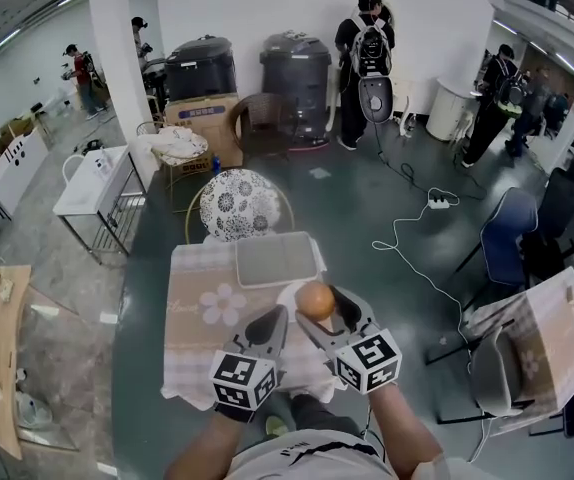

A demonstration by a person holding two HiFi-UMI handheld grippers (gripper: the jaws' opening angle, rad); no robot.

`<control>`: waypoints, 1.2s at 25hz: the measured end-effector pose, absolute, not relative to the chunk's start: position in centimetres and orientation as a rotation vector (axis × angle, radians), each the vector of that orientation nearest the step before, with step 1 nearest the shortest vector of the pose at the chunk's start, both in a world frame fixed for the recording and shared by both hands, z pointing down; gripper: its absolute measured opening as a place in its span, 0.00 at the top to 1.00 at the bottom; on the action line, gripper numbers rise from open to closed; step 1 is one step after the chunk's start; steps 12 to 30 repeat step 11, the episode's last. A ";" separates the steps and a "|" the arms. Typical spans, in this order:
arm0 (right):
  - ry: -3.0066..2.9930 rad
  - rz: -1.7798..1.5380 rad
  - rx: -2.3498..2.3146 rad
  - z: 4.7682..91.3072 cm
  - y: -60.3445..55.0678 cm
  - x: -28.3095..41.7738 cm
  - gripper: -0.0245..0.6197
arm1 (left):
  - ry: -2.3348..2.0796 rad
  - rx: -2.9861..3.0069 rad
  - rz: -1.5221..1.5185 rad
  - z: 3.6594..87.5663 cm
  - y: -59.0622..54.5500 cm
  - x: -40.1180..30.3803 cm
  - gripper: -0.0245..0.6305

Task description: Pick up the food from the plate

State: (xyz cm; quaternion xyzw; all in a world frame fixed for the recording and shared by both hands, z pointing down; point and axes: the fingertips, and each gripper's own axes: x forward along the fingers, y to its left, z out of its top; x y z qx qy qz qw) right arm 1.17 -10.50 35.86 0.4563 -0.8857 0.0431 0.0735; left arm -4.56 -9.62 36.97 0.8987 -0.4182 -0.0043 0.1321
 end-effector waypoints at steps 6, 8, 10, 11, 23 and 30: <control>-2.662 0.127 1.376 36.0 -10.6 1.0 0.47 | -1.190 2.587 -0.041 37.1 -9.7 -4.7 0.95; -2.659 0.130 1.380 36.0 -10.6 1.3 0.47 | -1.189 2.589 -0.036 37.1 -9.7 -4.4 0.95; -2.659 0.134 1.381 35.9 -10.6 1.6 0.47 | -1.188 2.588 -0.033 37.1 -9.7 -4.2 0.95; -2.659 0.136 1.382 35.9 -10.6 1.7 0.47 | -1.188 2.586 -0.031 37.1 -9.7 -4.1 0.95; -2.659 0.136 1.382 35.9 -10.6 1.7 0.47 | -1.188 2.586 -0.031 37.1 -9.7 -4.1 0.95; -2.659 0.136 1.382 35.9 -10.6 1.7 0.47 | -1.188 2.586 -0.031 37.1 -9.7 -4.1 0.95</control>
